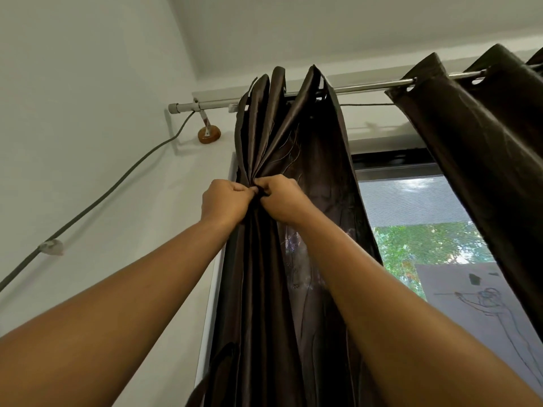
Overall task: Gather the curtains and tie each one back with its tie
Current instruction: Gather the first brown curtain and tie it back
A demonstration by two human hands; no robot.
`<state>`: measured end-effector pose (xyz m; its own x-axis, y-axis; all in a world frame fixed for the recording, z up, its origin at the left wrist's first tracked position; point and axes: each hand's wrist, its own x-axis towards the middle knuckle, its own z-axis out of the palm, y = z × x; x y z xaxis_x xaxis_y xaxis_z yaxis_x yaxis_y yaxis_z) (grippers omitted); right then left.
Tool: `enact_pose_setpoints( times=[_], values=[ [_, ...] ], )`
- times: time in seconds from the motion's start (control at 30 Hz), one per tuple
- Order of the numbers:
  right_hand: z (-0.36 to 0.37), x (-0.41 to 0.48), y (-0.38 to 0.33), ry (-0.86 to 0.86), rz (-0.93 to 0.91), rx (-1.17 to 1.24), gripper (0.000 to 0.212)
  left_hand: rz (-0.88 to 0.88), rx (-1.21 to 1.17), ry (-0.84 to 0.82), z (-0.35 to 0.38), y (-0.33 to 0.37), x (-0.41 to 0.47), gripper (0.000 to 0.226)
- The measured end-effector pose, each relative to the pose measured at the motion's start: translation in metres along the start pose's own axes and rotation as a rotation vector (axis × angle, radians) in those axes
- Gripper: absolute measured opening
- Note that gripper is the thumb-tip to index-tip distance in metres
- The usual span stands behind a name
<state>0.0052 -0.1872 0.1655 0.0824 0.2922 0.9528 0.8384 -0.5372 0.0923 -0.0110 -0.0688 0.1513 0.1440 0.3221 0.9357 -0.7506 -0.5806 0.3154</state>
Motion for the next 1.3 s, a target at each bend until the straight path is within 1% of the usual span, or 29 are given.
enact_pose_setpoints(
  times=[0.07, 0.13, 0.2, 0.23, 0.3, 0.33, 0.37, 0.4, 0.43, 0.47, 0.5, 0.53, 0.57, 0.6, 0.67, 0.7, 0.73, 0.8, 0.9, 0.97, 1.03, 1.1, 1.17, 1.3],
  values=[
    [-0.004, -0.008, 0.006, -0.029, -0.013, 0.091, 0.038, -0.057, -0.066, 0.01, 0.004, 0.003, 0.0, 0.027],
    [-0.006, -0.015, 0.011, -0.09, 0.009, 0.165, 0.038, -0.104, -0.113, 0.025, 0.007, 0.007, -0.001, 0.037],
    [-0.007, -0.021, 0.015, -0.16, 0.04, 0.177, 0.036, -0.089, -0.062, 0.013, 0.011, 0.007, -0.002, 0.042],
    [-0.008, -0.023, 0.017, -0.194, 0.056, 0.174, 0.037, -0.072, -0.034, -0.002, 0.012, 0.007, -0.003, 0.039],
    [-0.017, -0.024, 0.022, -0.259, 0.076, 0.172, 0.039, -0.04, 0.009, -0.019, 0.013, 0.008, -0.003, 0.022],
    [-0.023, -0.023, 0.026, -0.256, 0.068, 0.151, 0.038, -0.012, 0.046, -0.013, 0.013, 0.008, -0.001, 0.015],
    [-0.03, -0.022, 0.03, -0.187, 0.051, 0.099, 0.035, 0.023, 0.095, -0.003, 0.013, 0.009, 0.0, 0.012],
    [-0.037, -0.018, 0.035, -0.041, 0.039, -0.007, 0.034, 0.062, 0.139, 0.009, 0.013, 0.01, 0.001, 0.01],
    [-0.045, -0.012, 0.041, 0.153, 0.048, -0.164, 0.036, 0.096, 0.172, 0.02, 0.013, 0.012, 0.001, 0.01],
    [-0.051, -0.007, 0.048, 0.335, 0.082, -0.356, 0.043, 0.121, 0.199, 0.028, 0.014, 0.013, 0.0, 0.011],
    [-0.057, -0.003, 0.055, 0.448, 0.146, -0.52, 0.053, 0.137, 0.22, 0.033, 0.014, 0.014, 0.0, 0.011],
    [-0.061, 0.003, 0.064, 0.474, 0.233, -0.595, 0.063, 0.147, 0.234, 0.033, 0.014, 0.014, 0.0, 0.012],
    [-0.065, 0.008, 0.07, 0.442, 0.335, -0.583, 0.069, 0.152, 0.243, 0.032, 0.014, 0.013, 0.0, 0.013],
    [-0.068, 0.013, 0.077, 0.403, 0.432, -0.516, 0.07, 0.158, 0.25, 0.032, 0.013, 0.012, 0.0, 0.014],
    [-0.071, 0.022, 0.087, 0.391, 0.566, -0.392, 0.06, 0.171, 0.263, 0.033, 0.012, 0.009, 0.002, 0.014],
    [-0.07, 0.026, 0.089, 0.412, 0.577, -0.376, 0.05, 0.178, 0.271, 0.032, 0.011, 0.008, 0.003, 0.014],
    [-0.066, 0.03, 0.087, 0.425, 0.55, -0.383, 0.04, 0.187, 0.279, 0.029, 0.011, 0.008, 0.003, 0.014],
    [-0.044, 0.037, 0.068, 0.381, 0.403, -0.379, 0.03, 0.207, 0.297, 0.026, 0.01, 0.006, 0.004, 0.015],
    [-0.011, 0.071, 0.021, 0.207, 0.099, -0.319, 0.03, 0.225, 0.315, 0.035, 0.004, 0.004, 0.007, 0.019],
    [-0.007, 0.096, -0.009, 0.056, -0.027, -0.348, 0.037, 0.226, 0.314, 0.06, -0.004, 0.003, 0.012, 0.018],
    [-0.007, 0.113, -0.023, -0.059, -0.059, -0.391, 0.042, 0.229, 0.309, 0.098, -0.016, 0.001, 0.02, 0.016],
    [-0.006, 0.113, -0.016, -0.106, -0.07, -0.442, 0.046, 0.227, 0.302, 0.122, -0.025, -0.005, 0.022, 0.014],
    [-0.001, 0.102, 0.001, -0.113, -0.053, -0.423, 0.048, 0.217, 0.314, 0.104, -0.027, -0.011, 0.017, 0.013],
    [0.006, 0.078, 0.023, -0.044, 0.01, -0.23, 0.047, 0.207, 0.293, 0.057, -0.02, -0.017, 0.011, 0.012]
  ],
)
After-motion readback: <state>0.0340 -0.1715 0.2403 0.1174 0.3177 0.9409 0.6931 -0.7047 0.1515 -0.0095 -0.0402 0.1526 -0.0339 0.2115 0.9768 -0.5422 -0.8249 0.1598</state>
